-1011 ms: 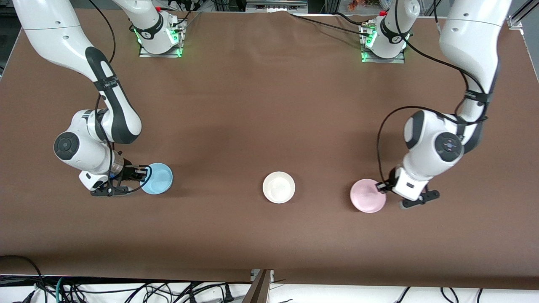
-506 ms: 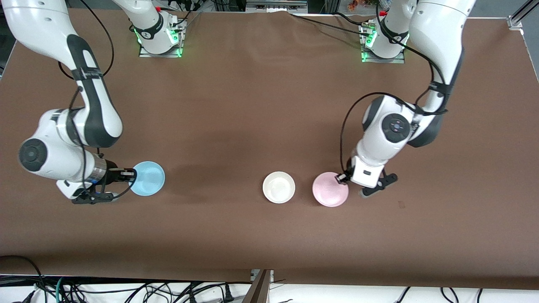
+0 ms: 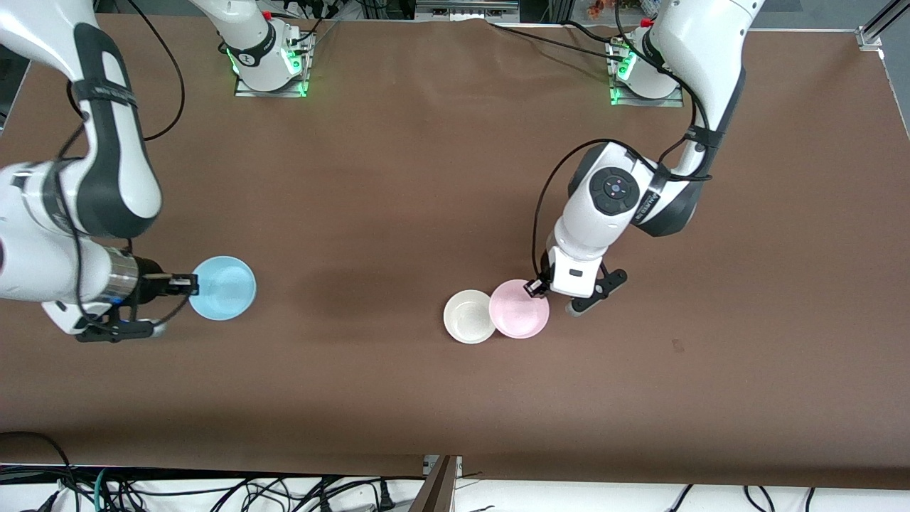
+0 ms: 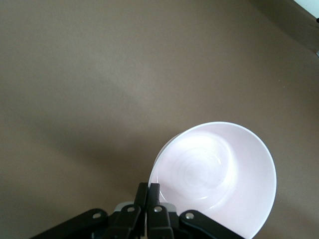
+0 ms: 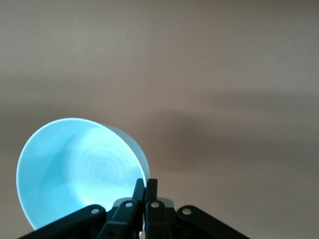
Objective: Stack pink and blue bowls on white bowl
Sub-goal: 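Carry the pink bowl with the left gripper onto the white bowl, then lower the pink bowl into the white bowl and open the left gripper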
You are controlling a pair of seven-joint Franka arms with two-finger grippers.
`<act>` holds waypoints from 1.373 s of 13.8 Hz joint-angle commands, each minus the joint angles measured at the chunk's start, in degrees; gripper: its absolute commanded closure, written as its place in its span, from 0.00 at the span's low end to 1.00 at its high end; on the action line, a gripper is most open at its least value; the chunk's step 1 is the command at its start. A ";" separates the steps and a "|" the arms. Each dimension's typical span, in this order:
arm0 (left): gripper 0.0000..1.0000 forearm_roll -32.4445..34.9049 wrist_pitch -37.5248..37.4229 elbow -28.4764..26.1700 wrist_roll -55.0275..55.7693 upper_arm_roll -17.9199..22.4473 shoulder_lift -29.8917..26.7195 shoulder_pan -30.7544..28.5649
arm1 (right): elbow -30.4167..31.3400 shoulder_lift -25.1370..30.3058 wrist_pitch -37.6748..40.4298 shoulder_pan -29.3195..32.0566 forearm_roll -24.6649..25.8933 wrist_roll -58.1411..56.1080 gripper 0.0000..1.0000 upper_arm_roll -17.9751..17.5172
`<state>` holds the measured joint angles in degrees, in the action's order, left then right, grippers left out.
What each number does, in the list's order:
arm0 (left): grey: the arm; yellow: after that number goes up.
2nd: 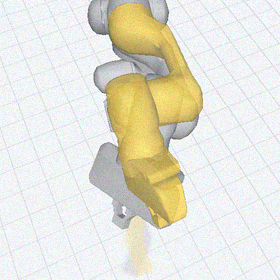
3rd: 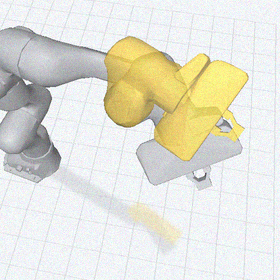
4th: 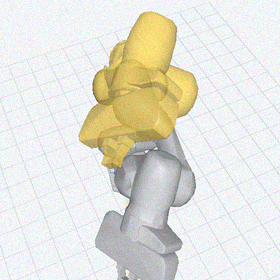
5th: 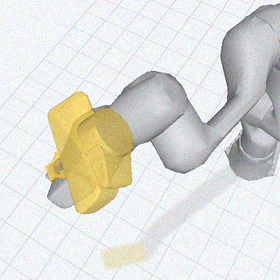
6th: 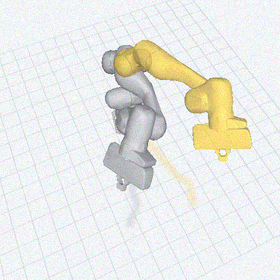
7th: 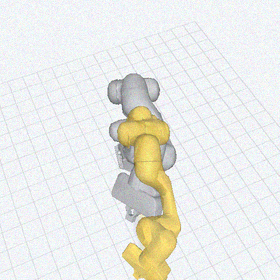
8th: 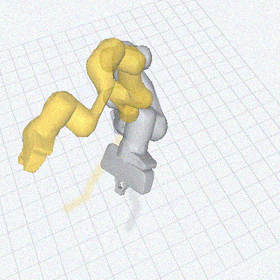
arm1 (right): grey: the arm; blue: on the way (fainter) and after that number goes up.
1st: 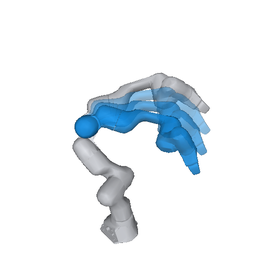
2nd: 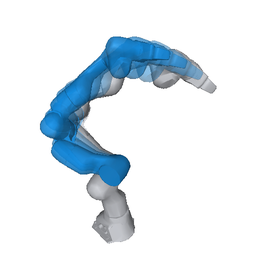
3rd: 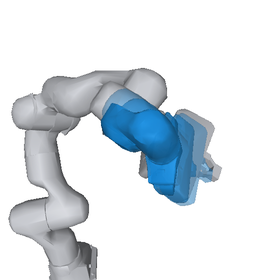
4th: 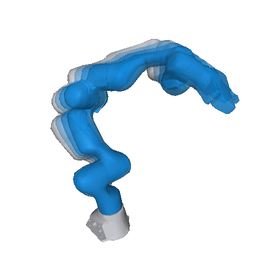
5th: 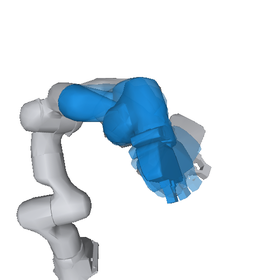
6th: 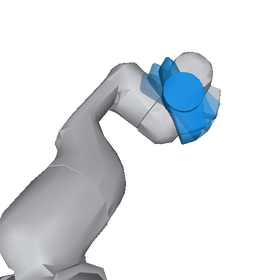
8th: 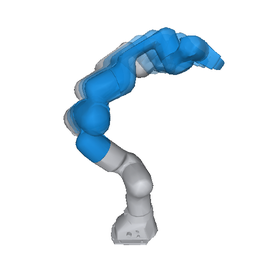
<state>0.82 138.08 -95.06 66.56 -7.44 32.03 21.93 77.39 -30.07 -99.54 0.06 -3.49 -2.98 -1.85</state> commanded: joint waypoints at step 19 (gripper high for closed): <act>1.00 -0.73 1.67 9.01 14.82 1.11 8.40 7.78 | -5.14 3.09 6.81 -1.12 -0.37 0.87 1.00 -0.52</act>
<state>0.82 139.50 -88.36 80.37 -7.04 39.13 28.93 73.10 -26.85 -93.26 -1.30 -3.49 -2.58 -2.20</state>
